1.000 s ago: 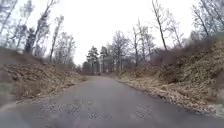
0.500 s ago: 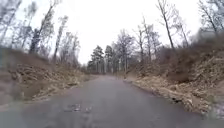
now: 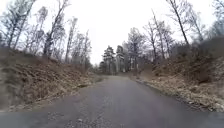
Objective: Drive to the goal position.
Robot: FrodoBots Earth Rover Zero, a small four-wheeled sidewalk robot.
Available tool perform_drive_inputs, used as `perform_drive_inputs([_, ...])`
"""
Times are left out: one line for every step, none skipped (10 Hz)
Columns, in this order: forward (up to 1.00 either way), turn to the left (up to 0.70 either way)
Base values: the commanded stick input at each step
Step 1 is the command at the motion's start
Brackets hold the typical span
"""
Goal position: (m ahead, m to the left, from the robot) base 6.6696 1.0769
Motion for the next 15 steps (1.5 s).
perform_drive_inputs([1.00,0.01])
perform_drive_inputs([1.00,0.01])
perform_drive_inputs([1.00,0.01])
perform_drive_inputs([1.00,0.01])
perform_drive_inputs([1.00,0.01])
perform_drive_inputs([1.00,0.01])
perform_drive_inputs([1.00,0.01])
perform_drive_inputs([1.00,0.01])
perform_drive_inputs([1.00,0.01])
perform_drive_inputs([1.00,0.01])
perform_drive_inputs([1.00,0.01])
perform_drive_inputs([1.00,0.01])
perform_drive_inputs([1.00,0.01])
perform_drive_inputs([1.00,0.01])
perform_drive_inputs([1.00,0.01])
